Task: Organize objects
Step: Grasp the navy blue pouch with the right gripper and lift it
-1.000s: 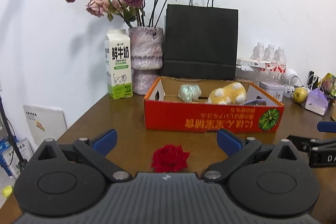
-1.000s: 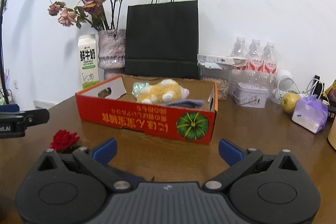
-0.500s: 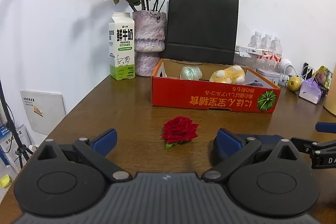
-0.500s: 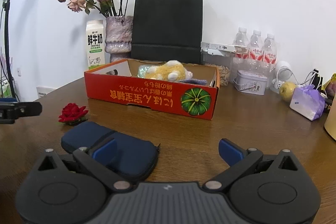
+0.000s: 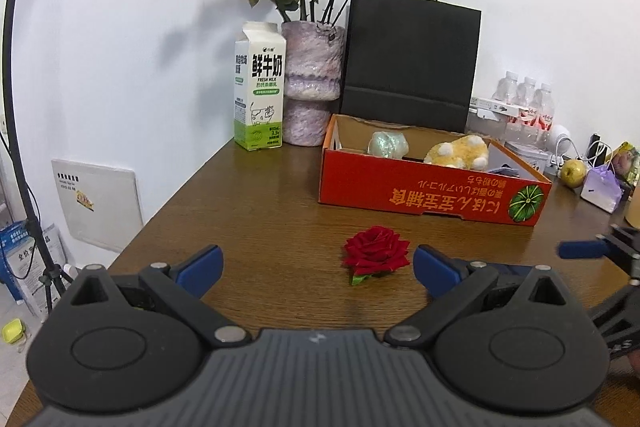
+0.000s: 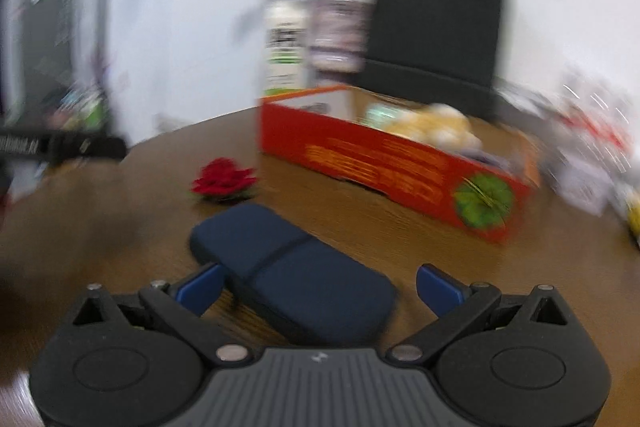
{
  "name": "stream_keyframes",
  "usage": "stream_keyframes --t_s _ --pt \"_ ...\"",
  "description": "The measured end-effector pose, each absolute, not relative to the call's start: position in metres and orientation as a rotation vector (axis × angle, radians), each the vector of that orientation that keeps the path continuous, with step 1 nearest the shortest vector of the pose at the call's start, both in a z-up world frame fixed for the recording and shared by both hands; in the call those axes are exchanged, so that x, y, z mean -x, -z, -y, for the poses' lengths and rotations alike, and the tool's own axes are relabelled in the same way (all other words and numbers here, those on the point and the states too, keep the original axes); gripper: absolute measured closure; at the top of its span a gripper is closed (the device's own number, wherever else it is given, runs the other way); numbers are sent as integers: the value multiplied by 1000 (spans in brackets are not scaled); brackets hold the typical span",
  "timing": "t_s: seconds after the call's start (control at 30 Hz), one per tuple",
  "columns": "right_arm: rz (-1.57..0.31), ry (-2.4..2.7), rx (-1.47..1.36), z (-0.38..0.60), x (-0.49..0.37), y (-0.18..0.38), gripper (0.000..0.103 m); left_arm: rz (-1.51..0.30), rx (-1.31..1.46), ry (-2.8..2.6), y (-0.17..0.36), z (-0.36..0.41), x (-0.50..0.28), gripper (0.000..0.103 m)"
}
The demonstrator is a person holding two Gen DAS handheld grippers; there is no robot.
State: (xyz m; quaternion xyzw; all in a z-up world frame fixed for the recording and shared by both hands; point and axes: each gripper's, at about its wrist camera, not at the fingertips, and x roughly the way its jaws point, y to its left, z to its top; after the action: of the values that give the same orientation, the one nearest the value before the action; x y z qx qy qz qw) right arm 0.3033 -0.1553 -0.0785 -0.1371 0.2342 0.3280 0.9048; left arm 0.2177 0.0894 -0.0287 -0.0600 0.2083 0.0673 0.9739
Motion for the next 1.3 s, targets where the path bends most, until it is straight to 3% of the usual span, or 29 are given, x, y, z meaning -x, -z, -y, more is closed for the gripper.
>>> stream_keyframes --t_s 0.23,0.5,0.6,0.73,1.0,1.3 --pt "-587 -783 357 117 -341 91 0 -459 140 -136 32 -95 -221 0" --pt "-675 -544 135 132 -345 91 26 -464 152 -161 33 -99 -222 0" --pt "-678 -346 102 132 -338 91 28 -463 155 -164 33 -100 -222 0" --pt "-677 -246 58 135 -324 91 23 -464 153 -164 33 -99 -222 0" --pt "-709 -369 92 137 -328 88 0 -468 160 -164 34 -100 -223 0" --pt "-706 -509 164 140 -348 91 0 -471 167 -170 35 -102 -224 0"
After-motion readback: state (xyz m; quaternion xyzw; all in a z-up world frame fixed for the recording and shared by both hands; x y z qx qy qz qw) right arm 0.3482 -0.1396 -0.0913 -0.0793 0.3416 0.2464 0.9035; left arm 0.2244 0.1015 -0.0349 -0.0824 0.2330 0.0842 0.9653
